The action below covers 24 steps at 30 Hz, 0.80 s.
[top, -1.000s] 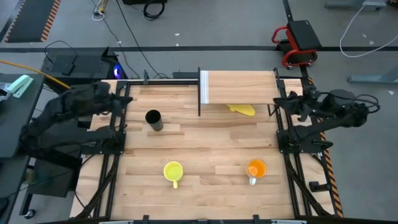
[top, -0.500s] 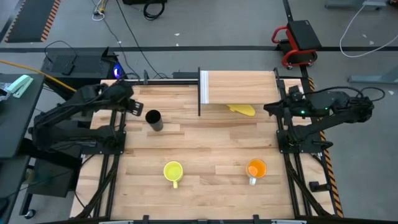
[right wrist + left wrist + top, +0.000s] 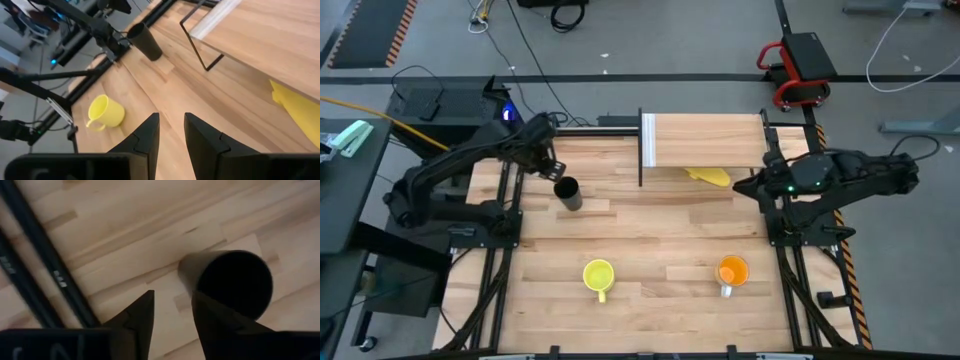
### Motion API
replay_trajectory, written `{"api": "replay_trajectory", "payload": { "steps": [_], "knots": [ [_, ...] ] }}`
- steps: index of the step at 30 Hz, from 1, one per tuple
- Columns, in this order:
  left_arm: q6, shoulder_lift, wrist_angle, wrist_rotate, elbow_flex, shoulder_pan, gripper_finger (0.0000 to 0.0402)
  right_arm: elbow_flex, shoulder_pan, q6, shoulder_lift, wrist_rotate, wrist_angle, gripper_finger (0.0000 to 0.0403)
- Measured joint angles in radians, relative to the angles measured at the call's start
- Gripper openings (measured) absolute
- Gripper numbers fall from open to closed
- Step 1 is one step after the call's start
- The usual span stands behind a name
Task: Stack small to large cups/mugs on shelf
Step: Put the black cup on the shelf
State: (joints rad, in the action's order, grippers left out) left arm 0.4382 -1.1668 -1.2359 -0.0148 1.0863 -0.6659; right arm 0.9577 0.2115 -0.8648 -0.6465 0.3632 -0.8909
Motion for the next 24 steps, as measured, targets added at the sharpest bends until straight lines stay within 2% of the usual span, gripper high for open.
{"api": "replay_trajectory", "payload": {
  "steps": [13, 24],
  "knots": [
    [-0.057, -0.089, 0.032, 0.087, 0.0, 0.013, 0.0162, 0.0, 0.0, 0.012, -0.05, -0.025, 0.0, 0.0098],
    [-0.052, -0.149, 0.06, 0.088, 0.0, 0.042, 0.0163, 0.0, 0.0, 0.025, -0.052, -0.024, 0.001, 0.0098]
  ]
}}
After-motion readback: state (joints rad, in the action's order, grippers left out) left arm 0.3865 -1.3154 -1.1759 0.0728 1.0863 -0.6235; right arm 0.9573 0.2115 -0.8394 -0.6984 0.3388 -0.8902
